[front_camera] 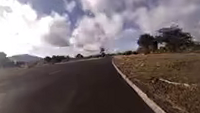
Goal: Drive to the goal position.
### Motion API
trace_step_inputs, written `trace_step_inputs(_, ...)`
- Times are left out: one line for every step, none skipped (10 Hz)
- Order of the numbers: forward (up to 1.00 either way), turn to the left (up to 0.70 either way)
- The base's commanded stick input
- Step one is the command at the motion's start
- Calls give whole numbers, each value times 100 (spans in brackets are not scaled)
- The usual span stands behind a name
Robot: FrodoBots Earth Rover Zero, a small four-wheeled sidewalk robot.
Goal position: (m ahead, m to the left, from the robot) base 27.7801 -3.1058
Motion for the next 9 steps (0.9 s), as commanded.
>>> trace_step_inputs(50,0)
trace_step_inputs(50,0)
trace_step_inputs(50,0)
trace_step_inputs(50,0)
trace_step_inputs(50,0)
trace_step_inputs(50,0)
trace_step_inputs(50,0)
trace_step_inputs(50,0)
trace_step_inputs(50,0)
